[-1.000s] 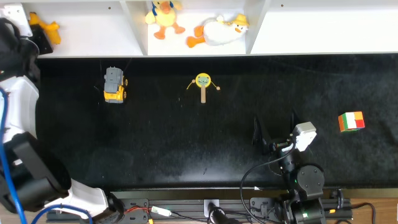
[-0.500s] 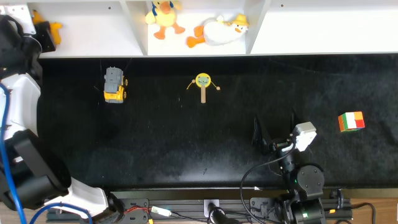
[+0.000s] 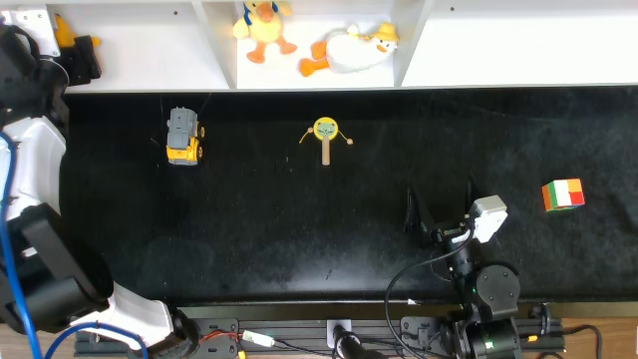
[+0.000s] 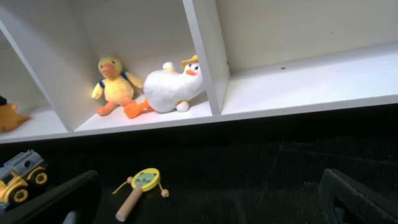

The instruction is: Store Toys

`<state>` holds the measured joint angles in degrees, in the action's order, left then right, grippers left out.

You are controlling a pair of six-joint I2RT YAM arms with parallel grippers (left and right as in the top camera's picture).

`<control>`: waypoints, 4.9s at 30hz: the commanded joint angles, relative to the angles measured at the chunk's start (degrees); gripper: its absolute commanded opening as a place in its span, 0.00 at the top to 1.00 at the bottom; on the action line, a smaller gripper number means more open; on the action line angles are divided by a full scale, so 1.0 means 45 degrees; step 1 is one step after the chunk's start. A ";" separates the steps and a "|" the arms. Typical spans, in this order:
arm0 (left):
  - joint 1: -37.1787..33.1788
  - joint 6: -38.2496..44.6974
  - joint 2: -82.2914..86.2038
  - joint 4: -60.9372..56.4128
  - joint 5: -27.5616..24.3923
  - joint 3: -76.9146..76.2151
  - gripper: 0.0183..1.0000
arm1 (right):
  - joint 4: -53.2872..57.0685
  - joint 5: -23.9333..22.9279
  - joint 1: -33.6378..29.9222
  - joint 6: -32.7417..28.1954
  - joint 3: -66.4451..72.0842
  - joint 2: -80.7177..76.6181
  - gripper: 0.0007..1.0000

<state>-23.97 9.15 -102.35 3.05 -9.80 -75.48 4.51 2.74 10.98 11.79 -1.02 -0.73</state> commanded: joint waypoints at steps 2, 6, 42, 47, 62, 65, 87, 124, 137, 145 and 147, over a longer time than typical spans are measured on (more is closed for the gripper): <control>0.0107 -0.0049 -0.0121 -0.0306 -0.0102 -0.0257 0.00 | -0.0068 0.0044 0.0078 0.0005 0.0170 0.0117 0.01; 0.0107 -0.0053 -0.0015 -0.0427 -0.0102 -0.0257 0.00 | -0.0068 0.0044 0.0078 0.0005 0.0170 0.0117 0.00; -0.0029 0.0340 0.5867 0.8179 -0.0627 -0.0214 0.00 | -0.0068 0.0044 0.0078 0.0005 0.0170 0.0117 0.00; 0.0597 0.0724 0.5989 0.9899 -0.0801 -0.0092 0.00 | -0.0073 0.0044 0.0078 0.0005 0.0170 0.0117 0.00; 0.3191 -0.0151 0.5489 0.8495 0.1209 0.3322 0.00 | -0.0068 0.0044 0.0078 0.0000 0.0170 0.0117 0.01; 0.3191 -0.0146 0.5333 0.7553 0.1156 0.4070 0.00 | -0.0068 0.0044 0.0078 0.0005 0.0170 0.0117 0.00; 0.4279 -0.0112 0.2492 0.4668 0.0763 0.4692 0.00 | -0.0068 0.0044 0.0078 0.0005 0.0170 0.0117 0.01; 0.4347 -0.0777 0.1826 0.4342 0.1583 0.4085 0.70 | -0.0068 0.0044 0.0078 0.0005 0.0170 0.0117 0.01; 0.4347 -0.1107 0.4930 0.6431 0.1802 0.2662 0.85 | -0.0068 0.0044 0.0078 0.0005 0.0170 0.0117 0.00; 0.4342 -0.1088 0.4478 0.4182 0.1923 0.2686 0.85 | -0.0068 0.0044 0.0078 0.0005 0.0170 0.0117 0.00; 0.4347 -0.1103 0.3993 0.3487 0.1889 0.2686 0.85 | -0.0068 0.0044 0.0078 0.0005 0.0170 0.0117 0.00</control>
<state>-4.58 5.61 -81.76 20.84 -1.78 -62.30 4.49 2.76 10.98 11.77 -1.02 -0.73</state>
